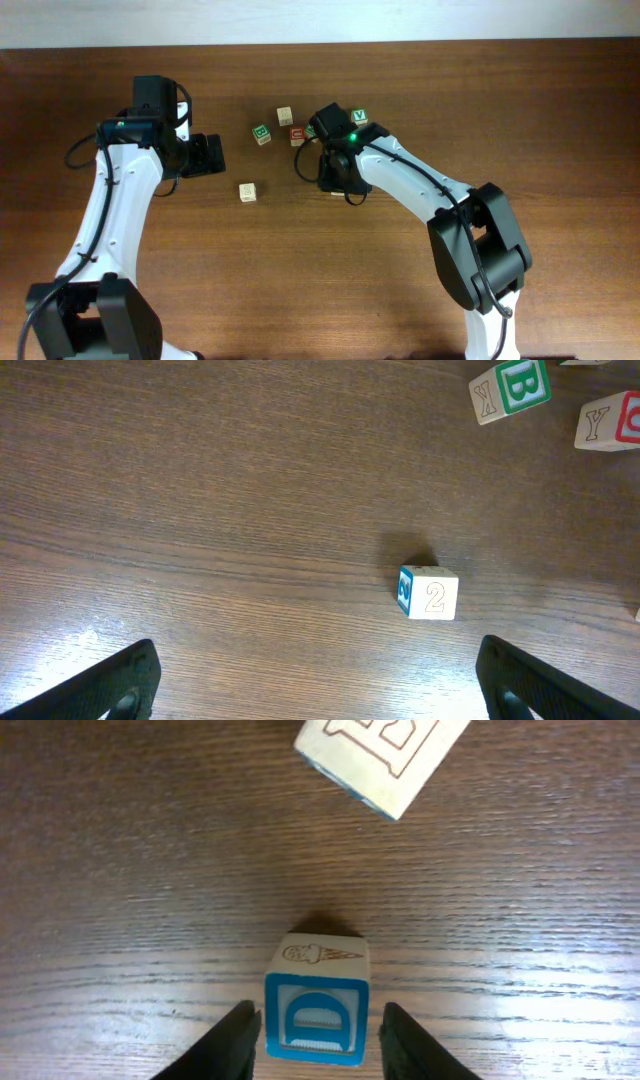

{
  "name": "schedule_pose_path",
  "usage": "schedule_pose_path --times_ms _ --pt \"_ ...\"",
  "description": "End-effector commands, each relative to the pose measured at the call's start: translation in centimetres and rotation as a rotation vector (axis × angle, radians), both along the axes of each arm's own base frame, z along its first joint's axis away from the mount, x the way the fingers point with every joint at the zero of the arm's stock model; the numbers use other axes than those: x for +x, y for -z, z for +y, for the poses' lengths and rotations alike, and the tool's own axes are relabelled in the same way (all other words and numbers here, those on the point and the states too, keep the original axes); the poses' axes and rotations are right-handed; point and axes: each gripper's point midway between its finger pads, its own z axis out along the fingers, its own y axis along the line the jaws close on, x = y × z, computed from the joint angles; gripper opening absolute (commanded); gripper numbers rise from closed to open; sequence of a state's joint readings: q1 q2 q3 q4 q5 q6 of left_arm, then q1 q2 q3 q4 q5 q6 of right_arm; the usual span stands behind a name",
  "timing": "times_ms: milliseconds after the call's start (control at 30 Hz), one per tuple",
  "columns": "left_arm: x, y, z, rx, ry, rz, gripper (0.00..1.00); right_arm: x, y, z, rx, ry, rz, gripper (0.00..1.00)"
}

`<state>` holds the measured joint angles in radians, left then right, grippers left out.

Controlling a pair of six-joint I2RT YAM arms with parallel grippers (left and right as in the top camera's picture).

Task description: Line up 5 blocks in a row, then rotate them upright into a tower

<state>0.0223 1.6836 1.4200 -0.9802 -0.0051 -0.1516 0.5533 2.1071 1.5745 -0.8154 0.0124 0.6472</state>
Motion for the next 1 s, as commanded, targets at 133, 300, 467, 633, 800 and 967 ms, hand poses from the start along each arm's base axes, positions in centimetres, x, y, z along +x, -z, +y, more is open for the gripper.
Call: schedule_pose_path --times_ms 133,300,467,633,800,967 --pt "0.3 -0.2 0.1 0.005 -0.012 -0.006 0.99 0.4 0.7 -0.1 -0.023 0.026 -0.002 0.32" --pt "0.3 -0.2 0.1 0.005 -0.012 -0.006 0.99 0.1 0.7 -0.4 -0.033 0.024 0.013 0.27" --pt "0.3 -0.2 0.1 0.005 -0.012 -0.006 0.99 -1.1 0.3 -2.8 -0.086 0.023 0.098 0.25" --pt "0.3 -0.2 0.1 0.005 -0.012 -0.006 0.99 -2.6 0.4 -5.5 -0.142 0.025 0.19 0.26" --pt "0.3 -0.2 0.1 0.005 -0.012 -0.007 0.99 -1.6 0.4 -7.3 -0.138 0.065 0.188 0.27" --pt "0.3 -0.2 0.1 0.005 -0.012 -0.007 0.99 -1.0 0.4 -8.6 -0.126 0.07 0.193 0.27"
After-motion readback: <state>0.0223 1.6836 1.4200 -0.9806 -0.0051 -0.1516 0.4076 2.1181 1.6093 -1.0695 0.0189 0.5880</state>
